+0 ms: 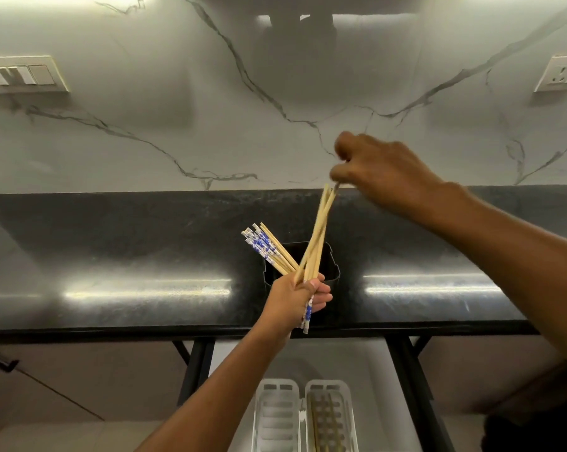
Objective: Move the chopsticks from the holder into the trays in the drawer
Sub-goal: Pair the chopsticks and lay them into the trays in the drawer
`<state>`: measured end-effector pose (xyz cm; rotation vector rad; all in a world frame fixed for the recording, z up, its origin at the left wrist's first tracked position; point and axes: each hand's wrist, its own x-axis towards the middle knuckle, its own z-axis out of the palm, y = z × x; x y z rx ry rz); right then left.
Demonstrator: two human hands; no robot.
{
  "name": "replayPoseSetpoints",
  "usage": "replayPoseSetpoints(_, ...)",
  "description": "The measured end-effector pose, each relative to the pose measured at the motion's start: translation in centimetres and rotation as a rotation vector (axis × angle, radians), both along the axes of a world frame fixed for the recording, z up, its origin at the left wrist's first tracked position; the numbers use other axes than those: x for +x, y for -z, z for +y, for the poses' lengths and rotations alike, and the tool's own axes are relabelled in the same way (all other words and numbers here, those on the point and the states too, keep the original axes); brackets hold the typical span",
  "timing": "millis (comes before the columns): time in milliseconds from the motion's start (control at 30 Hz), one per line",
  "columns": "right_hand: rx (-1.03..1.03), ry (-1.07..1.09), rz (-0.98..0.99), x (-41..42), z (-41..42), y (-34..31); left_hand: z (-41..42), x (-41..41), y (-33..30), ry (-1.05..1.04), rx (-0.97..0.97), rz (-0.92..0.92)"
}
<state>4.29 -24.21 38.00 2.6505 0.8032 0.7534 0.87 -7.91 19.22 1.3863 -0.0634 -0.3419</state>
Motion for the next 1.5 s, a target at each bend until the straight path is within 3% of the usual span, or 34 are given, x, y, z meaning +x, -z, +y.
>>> replayPoseSetpoints(100, 0.126, 0.114, -0.126, 0.1, -2.1, -0.5, 0.6, 0.7, 0.1, -0.061, -0.065, 0.069)
replayPoseSetpoints(167, 0.333, 0.162, -0.067, 0.0, -2.9, 0.7, 0.6, 1.2, -0.2, -0.093, -0.119, 0.101)
replayPoseSetpoints(333, 0.853, 0.254, 0.488, -1.7, -1.7, 7.0, 0.0, 2.2, -1.8, -0.109, -0.261, 0.086)
replayPoseSetpoints(433, 0.98, 0.261, 0.713, -2.6, -0.2, 10.4, -0.5, 2.5, -2.5, -0.09, -0.287, 0.052)
replayPoseSetpoints(533, 1.081, 0.243, 0.816, -3.1, 0.8, 12.0, -0.8, 2.4, -2.7, -0.047, -0.268, 0.036)
replayPoseSetpoints(867, 1.013, 0.264, 0.829, -3.2, 1.9, 13.2, -1.4, 1.7, -1.9, -0.028, -0.123, -0.04)
replayPoseSetpoints(967, 0.951, 0.29, 0.643, -3.2, 1.6, 12.6, -1.6, 1.7, -1.7, -0.052, -0.132, -0.069)
replayPoseSetpoints(1067, 1.13, 0.253, 0.473, -2.9, 0.9, 11.3, -1.7, 1.8, -1.4, -0.069, -0.144, -0.09)
replayPoseSetpoints(1200, 1.397, 0.132, 0.714, -2.2, 0.3, 9.5, -2.7, 1.5, -1.0, 0.075, -0.078, -0.119)
replayPoseSetpoints(1333, 1.453, 0.164, 0.76, -2.2, -1.4, 9.8, -4.4, 1.0, -0.7, 0.186, -0.033, -0.12)
replayPoseSetpoints(1500, 1.416, 0.268, 0.635, -2.0, -3.1, 11.5, -8.2, 1.0, -0.4, 0.193, 0.225, -0.176)
